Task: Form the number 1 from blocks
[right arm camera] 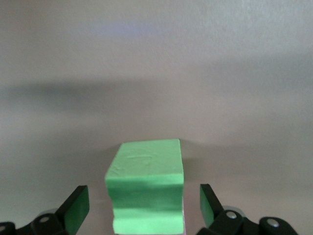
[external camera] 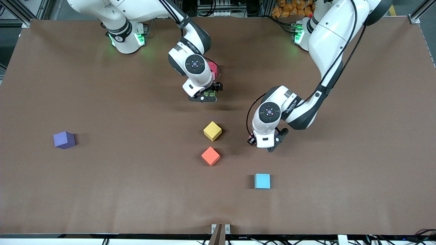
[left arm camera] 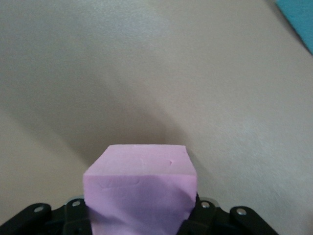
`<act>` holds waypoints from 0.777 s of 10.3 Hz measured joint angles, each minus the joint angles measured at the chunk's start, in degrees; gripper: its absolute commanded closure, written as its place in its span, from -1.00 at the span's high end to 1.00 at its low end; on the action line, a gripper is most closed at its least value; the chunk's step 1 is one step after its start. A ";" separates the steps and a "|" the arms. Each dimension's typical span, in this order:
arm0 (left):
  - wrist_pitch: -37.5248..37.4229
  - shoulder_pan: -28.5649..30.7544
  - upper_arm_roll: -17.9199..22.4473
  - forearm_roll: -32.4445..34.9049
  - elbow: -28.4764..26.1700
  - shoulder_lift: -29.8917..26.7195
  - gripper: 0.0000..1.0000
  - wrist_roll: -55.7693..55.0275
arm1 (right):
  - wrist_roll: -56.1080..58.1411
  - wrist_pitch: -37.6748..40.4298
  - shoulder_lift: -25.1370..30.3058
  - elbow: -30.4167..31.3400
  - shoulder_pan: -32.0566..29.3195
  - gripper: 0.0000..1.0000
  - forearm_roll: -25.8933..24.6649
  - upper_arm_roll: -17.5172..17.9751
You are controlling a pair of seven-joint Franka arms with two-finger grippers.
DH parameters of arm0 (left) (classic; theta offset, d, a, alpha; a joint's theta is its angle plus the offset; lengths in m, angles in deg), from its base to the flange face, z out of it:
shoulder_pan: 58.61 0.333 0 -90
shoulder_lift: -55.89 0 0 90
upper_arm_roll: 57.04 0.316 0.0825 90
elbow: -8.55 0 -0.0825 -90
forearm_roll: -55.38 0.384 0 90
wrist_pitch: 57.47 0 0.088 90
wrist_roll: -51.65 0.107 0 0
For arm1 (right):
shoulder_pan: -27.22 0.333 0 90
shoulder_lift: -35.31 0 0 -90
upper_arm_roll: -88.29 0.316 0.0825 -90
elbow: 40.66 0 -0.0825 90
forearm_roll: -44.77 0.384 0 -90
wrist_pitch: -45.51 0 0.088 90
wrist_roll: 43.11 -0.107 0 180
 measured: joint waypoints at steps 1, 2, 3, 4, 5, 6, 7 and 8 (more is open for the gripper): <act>-0.03 0.02 -0.46 0.00 -0.03 -0.50 -1.00 1.35 | 0.01 0.28 0.12 -1.36 -0.42 1.00 -0.08 -0.39; -0.11 0.05 -1.31 0.00 -0.19 -1.13 -1.00 2.16 | 0.05 1.10 0.27 -3.36 -1.01 1.00 -0.27 -1.37; -0.33 0.05 -2.33 0.00 -0.83 -2.02 -1.00 2.83 | 0.18 1.97 0.37 -5.71 -1.78 1.00 -0.38 -2.64; -0.48 0.04 -3.37 0.00 -2.36 -3.32 -1.00 3.92 | 0.27 2.41 0.45 -7.92 -2.82 1.00 -0.40 -3.59; -0.54 0.07 -4.49 0.00 -4.41 -4.96 -1.00 4.67 | 0.29 2.64 0.51 -9.79 -3.66 1.00 -0.41 -4.61; -0.54 0.09 -5.95 0.00 -6.42 -6.57 -1.00 4.70 | 0.30 2.80 0.55 -11.18 -4.19 1.00 -0.41 -5.77; -0.55 0.02 -8.24 0.00 -8.07 -7.87 -1.00 4.59 | 0.29 3.10 0.59 -12.20 -4.82 1.00 -0.41 -7.28; -0.55 -0.22 -10.79 0.00 -8.96 -8.60 -1.00 3.66 | 0.31 4.13 0.61 -13.09 -5.70 1.00 -0.43 -8.98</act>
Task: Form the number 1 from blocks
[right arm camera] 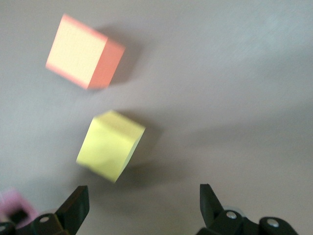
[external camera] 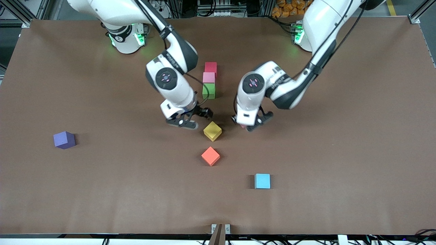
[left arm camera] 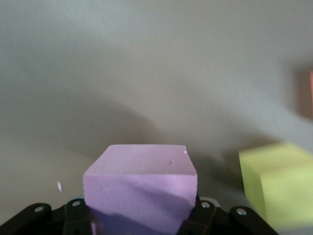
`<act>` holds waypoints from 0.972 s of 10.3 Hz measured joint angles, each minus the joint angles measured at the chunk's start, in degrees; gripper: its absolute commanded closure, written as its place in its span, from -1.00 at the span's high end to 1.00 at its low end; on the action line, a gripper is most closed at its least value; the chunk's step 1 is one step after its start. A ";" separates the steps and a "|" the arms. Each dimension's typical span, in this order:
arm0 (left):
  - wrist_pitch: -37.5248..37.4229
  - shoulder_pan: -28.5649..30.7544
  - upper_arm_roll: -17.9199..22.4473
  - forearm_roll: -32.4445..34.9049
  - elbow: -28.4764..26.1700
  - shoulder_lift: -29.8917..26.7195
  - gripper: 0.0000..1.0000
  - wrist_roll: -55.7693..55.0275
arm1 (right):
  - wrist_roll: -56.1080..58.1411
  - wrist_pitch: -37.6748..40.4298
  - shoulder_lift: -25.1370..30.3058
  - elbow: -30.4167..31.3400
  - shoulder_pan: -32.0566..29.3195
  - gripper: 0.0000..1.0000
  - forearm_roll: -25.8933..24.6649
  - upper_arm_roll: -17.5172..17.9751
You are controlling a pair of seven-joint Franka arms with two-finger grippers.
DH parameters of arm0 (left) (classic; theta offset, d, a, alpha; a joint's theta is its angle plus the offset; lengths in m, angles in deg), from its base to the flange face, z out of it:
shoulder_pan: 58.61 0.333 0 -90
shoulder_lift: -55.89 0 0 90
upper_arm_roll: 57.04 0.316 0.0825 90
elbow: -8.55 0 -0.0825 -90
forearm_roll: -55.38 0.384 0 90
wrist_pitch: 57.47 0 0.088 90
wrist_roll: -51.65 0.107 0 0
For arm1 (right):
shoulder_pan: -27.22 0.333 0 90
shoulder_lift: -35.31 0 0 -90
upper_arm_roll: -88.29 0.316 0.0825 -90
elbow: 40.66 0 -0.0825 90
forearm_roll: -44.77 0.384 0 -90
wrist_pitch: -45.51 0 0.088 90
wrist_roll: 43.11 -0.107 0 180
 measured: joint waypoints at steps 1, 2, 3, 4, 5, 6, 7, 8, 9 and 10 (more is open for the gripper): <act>-0.01 -0.89 -2.36 0.00 -0.57 -0.37 -1.00 -1.65 | 0.09 1.11 0.02 -0.82 -1.38 1.00 -0.01 -1.84; -0.13 -3.09 -3.72 0.00 -1.07 -0.54 -1.00 -3.65 | 0.31 1.57 0.03 -1.30 -3.01 1.00 0.00 -3.44; -0.35 -6.15 -4.09 0.00 -1.57 -0.62 -1.00 -5.62 | 0.51 1.61 0.03 -1.53 -4.24 1.00 0.03 -4.75; -0.41 -9.34 -4.16 0.00 -2.13 -0.66 -1.00 -7.58 | 0.50 1.62 0.01 -1.59 -4.77 1.00 0.04 -5.57; -0.45 -12.39 -4.22 0.00 -2.74 -0.71 -1.00 -9.39 | 0.46 1.62 0.00 -1.63 -4.78 1.00 0.05 -6.17; -0.46 -15.56 -4.29 0.00 -3.51 -0.73 -1.00 -10.91 | 0.45 1.69 -0.02 -1.69 -4.76 1.00 0.02 -6.99; -0.46 -19.17 -4.32 0.00 -4.12 -0.73 -1.00 -12.66 | 0.45 1.82 -0.05 -1.71 -4.84 1.00 0.01 -8.37; -0.46 -22.25 -4.44 0.00 -4.50 -0.78 -1.00 -13.84 | 0.48 2.04 -0.07 -1.72 -5.33 1.00 0.00 -10.03; -0.51 -24.20 -4.88 0.01 -4.84 -0.83 -1.00 -14.04 | 0.57 2.41 -0.06 -1.75 -6.58 1.00 0.00 -10.73; -0.56 -24.91 -5.74 0.53 -5.40 -0.86 -1.00 -14.03 | 0.65 2.65 -0.04 -1.78 -7.79 1.00 0.00 -10.86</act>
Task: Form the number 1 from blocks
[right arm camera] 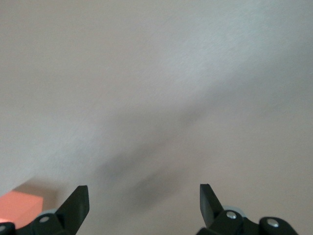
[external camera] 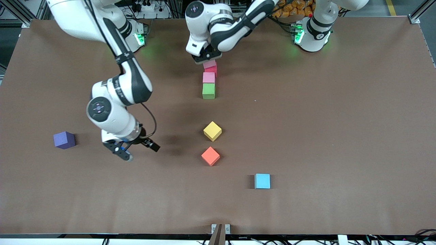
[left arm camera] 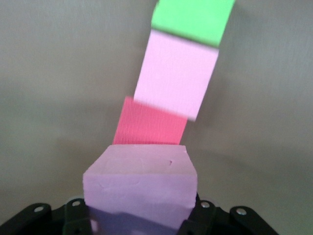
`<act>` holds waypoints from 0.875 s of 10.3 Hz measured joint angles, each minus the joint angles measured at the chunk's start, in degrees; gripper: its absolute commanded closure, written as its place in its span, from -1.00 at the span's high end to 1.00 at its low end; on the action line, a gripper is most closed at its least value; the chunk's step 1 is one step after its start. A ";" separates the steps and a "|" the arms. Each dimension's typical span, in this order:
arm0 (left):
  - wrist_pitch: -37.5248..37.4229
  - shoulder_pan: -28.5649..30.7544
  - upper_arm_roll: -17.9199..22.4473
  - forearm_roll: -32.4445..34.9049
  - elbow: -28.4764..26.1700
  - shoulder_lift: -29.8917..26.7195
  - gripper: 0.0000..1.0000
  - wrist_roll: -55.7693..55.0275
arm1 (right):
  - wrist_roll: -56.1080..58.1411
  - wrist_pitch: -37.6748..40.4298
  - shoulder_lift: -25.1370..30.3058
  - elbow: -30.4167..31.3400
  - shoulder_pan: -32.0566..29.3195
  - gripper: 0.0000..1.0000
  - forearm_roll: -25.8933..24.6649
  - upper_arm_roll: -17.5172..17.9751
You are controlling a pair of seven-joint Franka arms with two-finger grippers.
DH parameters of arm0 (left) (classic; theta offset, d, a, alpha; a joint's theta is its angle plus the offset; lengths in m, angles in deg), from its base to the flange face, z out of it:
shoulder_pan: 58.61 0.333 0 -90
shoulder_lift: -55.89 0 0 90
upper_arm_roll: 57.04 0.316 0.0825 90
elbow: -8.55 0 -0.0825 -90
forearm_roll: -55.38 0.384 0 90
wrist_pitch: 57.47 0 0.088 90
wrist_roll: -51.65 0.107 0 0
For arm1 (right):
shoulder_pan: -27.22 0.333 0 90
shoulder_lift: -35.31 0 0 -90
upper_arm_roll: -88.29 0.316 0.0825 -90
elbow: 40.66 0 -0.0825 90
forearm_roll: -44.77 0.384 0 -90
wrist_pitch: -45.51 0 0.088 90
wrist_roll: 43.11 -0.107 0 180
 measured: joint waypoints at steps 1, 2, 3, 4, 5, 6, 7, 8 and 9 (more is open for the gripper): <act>0.00 0.04 -1.36 1.10 -0.87 -0.07 -1.00 0.00 | 0.01 0.06 0.03 -0.03 -0.86 1.00 0.00 -0.06; 0.37 0.10 -2.79 2.30 -2.15 -0.23 -1.00 0.02 | 0.01 0.19 0.05 -0.16 -1.48 1.00 0.00 -0.09; 2.43 0.10 -4.00 4.54 -4.40 -0.61 -1.00 0.02 | 0.01 0.45 0.11 -0.37 -1.99 1.00 0.00 -0.12; 6.37 0.17 -4.55 6.92 -7.55 -1.28 -1.00 0.01 | 0.16 0.71 0.21 -0.52 -2.41 1.00 0.00 -0.12; 9.66 0.36 -4.63 8.45 -10.38 -1.85 -1.00 0.09 | 1.02 0.95 0.33 -0.59 -2.87 1.00 0.00 -0.13; 11.24 0.67 -4.63 9.19 -12.03 -1.94 -1.00 0.46 | 2.14 1.26 0.43 -0.62 -3.39 1.00 0.00 -0.13; 11.93 1.15 -4.60 9.36 -12.82 -1.90 -1.00 1.18 | 2.66 1.42 0.44 -0.64 -3.74 1.00 0.00 -0.13; 12.29 1.82 -4.59 9.37 -13.07 -1.80 -1.00 1.96 | 2.88 1.44 0.44 -0.68 -3.87 1.00 0.00 -0.13; 12.37 2.34 -4.48 9.37 -13.07 -1.63 -1.00 2.73 | 3.03 1.44 0.45 -0.82 -3.87 1.00 0.00 -0.12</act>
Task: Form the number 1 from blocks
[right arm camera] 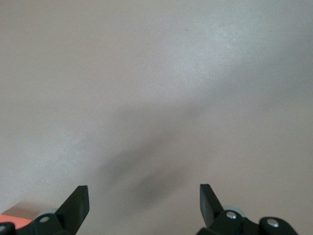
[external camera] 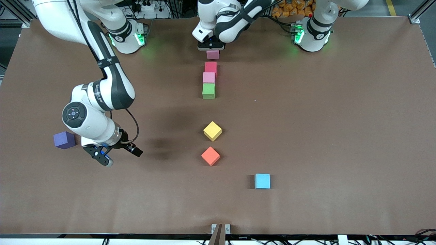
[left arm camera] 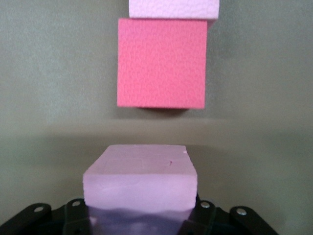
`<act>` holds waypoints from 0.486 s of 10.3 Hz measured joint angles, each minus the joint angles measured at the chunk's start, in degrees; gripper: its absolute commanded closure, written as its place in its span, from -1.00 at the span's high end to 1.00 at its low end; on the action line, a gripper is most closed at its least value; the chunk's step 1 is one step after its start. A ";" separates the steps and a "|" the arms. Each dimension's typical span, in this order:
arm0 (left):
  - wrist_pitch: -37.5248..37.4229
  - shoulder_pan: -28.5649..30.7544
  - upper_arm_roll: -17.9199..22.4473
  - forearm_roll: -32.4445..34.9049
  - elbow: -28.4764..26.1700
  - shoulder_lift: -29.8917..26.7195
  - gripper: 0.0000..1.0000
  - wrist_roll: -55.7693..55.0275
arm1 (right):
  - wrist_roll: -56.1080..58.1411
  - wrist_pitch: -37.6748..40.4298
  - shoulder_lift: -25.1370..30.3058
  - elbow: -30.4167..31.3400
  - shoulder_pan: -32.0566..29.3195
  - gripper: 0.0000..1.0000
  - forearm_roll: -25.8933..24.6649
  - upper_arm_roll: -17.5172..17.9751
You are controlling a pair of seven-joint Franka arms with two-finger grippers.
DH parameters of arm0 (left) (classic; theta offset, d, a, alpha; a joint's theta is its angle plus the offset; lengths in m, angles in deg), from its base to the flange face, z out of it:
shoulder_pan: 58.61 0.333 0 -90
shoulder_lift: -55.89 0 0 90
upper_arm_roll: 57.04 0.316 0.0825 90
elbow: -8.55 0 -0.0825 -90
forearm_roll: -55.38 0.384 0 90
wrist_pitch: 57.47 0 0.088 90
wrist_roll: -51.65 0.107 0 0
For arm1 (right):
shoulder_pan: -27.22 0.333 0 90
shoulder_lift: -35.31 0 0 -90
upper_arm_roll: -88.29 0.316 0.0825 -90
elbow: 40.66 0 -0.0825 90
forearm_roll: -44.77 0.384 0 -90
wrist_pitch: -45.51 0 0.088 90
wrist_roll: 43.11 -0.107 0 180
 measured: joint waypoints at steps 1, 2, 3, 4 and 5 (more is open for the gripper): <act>0.32 0.35 0.22 0.04 0.00 0.21 -1.00 0.37 | 0.16 0.02 0.00 -0.17 0.00 1.00 0.00 0.01; 0.97 0.62 0.45 0.28 0.01 0.43 -1.00 0.65 | 0.33 0.04 0.02 -0.24 0.00 1.00 0.00 0.02; 1.35 0.92 0.53 0.84 0.22 0.93 -1.00 0.73 | 0.42 0.06 0.02 -0.24 0.00 1.00 0.00 0.02; 1.66 1.09 0.54 1.63 0.77 1.82 -1.00 0.74 | 0.46 0.06 0.02 -0.25 0.00 1.00 0.00 0.03; 1.85 1.14 0.65 2.42 1.66 3.00 -1.00 0.74 | 0.49 0.06 0.04 -0.28 -0.01 1.00 0.00 0.03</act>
